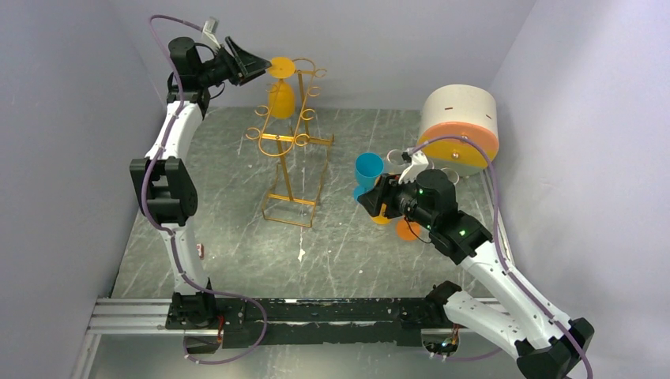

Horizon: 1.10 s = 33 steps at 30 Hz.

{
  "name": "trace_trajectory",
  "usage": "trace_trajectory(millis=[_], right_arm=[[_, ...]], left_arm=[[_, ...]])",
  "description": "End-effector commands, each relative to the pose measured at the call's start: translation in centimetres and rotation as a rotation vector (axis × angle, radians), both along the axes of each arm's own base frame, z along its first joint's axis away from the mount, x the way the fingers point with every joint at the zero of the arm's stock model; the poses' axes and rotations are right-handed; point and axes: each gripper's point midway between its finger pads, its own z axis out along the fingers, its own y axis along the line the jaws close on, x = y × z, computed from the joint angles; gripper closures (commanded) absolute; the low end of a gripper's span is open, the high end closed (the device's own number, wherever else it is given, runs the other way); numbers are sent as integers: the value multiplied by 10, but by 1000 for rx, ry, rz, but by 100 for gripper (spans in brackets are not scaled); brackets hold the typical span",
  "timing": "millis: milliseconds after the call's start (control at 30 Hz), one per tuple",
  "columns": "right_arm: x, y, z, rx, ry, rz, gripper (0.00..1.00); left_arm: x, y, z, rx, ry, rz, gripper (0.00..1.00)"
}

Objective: Take the wine glass off the wine glass rack
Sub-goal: Pick up the wine glass from the wine rack.

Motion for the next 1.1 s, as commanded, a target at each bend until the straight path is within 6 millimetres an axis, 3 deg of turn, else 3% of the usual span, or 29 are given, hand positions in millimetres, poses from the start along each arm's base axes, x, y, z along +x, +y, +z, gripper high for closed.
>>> trace_trajectory(millis=[0,733,900,1067], right_arm=[[0,1,13,14,-13,6,37],[-3,-1,3,-2,17,6,37],[-3,-2,3,-2,11,5,37],[-3,-2,2,-5,10,2,37]], left_arm=[[1,-10,18,-15,-17,16,35],[-1,-28,11,39,7,-8,69],[-2,-29,10,35,15,-1,88],[-3,-28,14,41,2,15,91]])
